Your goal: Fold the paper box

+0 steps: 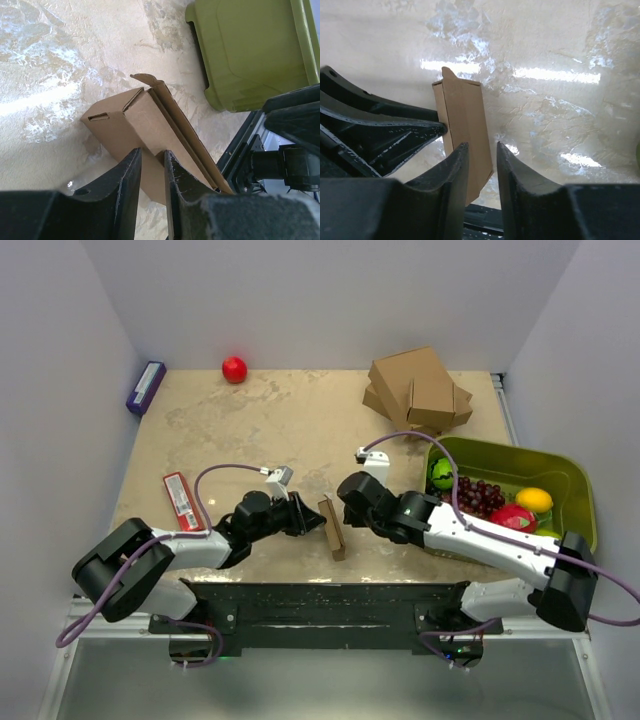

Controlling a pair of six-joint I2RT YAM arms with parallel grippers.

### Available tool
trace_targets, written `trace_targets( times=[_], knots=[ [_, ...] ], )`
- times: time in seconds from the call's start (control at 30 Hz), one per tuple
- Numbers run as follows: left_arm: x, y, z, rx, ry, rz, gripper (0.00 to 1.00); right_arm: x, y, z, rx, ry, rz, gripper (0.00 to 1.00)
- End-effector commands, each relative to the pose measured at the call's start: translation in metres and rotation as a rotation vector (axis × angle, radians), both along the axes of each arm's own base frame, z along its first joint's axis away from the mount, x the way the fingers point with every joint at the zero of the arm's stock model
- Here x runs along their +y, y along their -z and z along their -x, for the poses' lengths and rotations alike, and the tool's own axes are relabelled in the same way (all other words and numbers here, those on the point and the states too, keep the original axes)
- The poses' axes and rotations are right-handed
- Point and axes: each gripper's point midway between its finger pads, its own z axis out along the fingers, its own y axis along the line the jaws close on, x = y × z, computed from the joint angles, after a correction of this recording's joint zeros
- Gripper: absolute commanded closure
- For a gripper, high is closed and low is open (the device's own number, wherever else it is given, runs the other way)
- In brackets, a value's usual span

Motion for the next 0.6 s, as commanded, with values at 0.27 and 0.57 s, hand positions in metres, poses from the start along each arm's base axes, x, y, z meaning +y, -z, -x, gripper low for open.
trace_targets(
  times=[0.27, 0.57],
  knots=[
    [0.001, 0.009, 0.005, 0.011, 0.021, -0.026, 0.74, 0.039, 0.026, 0.007, 0.065, -0.148, -0.049, 0.77],
    [-0.001, 0.009, 0.005, 0.01, 0.027, -0.025, 0.76, 0.052, 0.042, 0.016, 0.116, -0.194, -0.069, 0.8]
  ],
)
